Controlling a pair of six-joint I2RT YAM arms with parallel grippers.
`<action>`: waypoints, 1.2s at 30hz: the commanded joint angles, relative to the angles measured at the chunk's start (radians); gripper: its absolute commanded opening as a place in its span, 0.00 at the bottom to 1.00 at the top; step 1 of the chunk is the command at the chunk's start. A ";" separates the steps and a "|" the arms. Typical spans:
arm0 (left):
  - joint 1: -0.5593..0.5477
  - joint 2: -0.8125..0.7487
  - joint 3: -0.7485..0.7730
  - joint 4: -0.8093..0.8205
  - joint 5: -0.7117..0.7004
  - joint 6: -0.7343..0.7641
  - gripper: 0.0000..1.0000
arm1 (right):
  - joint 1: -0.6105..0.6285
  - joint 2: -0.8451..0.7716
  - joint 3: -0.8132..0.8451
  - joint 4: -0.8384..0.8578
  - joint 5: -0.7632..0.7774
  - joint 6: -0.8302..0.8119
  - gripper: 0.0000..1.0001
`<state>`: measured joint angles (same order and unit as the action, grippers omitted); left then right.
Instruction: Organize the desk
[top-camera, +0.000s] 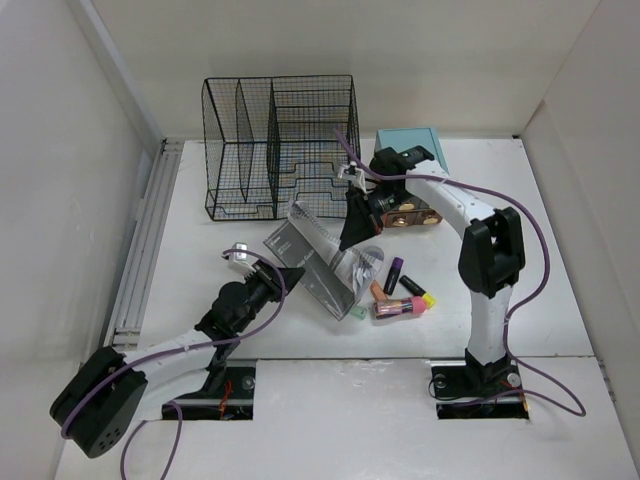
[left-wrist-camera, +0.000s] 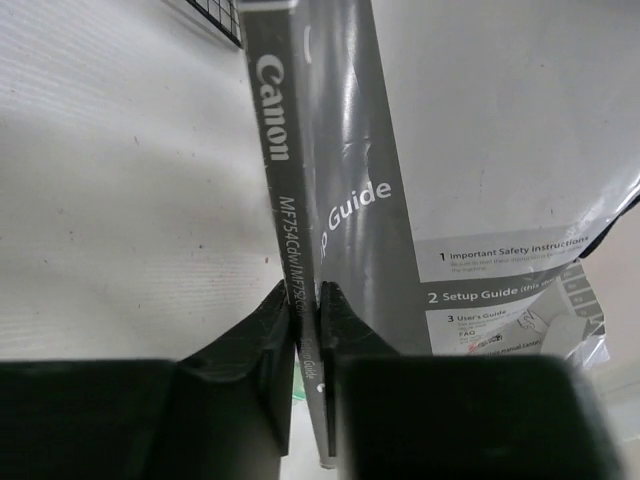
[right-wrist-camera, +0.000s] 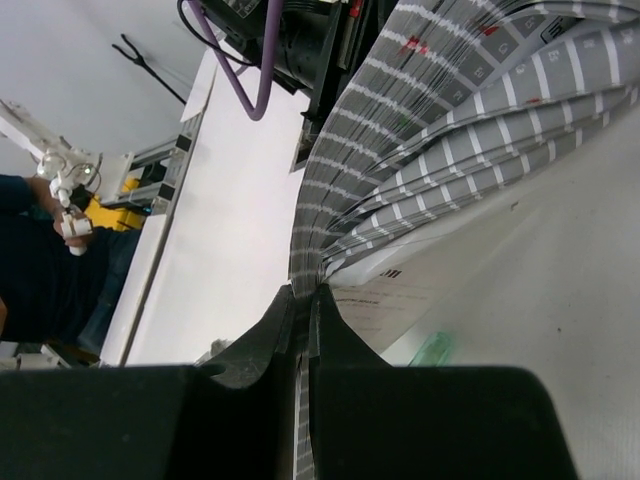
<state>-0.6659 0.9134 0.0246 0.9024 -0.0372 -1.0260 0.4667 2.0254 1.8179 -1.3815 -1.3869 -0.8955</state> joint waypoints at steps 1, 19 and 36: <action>-0.018 -0.001 -0.078 0.187 0.072 0.009 0.02 | 0.035 -0.060 0.011 -0.002 -0.238 -0.043 0.00; -0.027 -0.399 0.385 -0.552 0.112 0.348 0.00 | 0.016 -0.083 0.104 -0.002 -0.020 -0.075 0.58; -0.027 -0.210 1.084 -0.950 -0.076 0.684 0.00 | 0.030 -0.634 -0.218 0.791 0.954 0.466 1.00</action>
<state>-0.6941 0.6636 1.0039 -0.1287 -0.0578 -0.4393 0.4812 1.4490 1.6402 -0.8104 -0.7136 -0.5407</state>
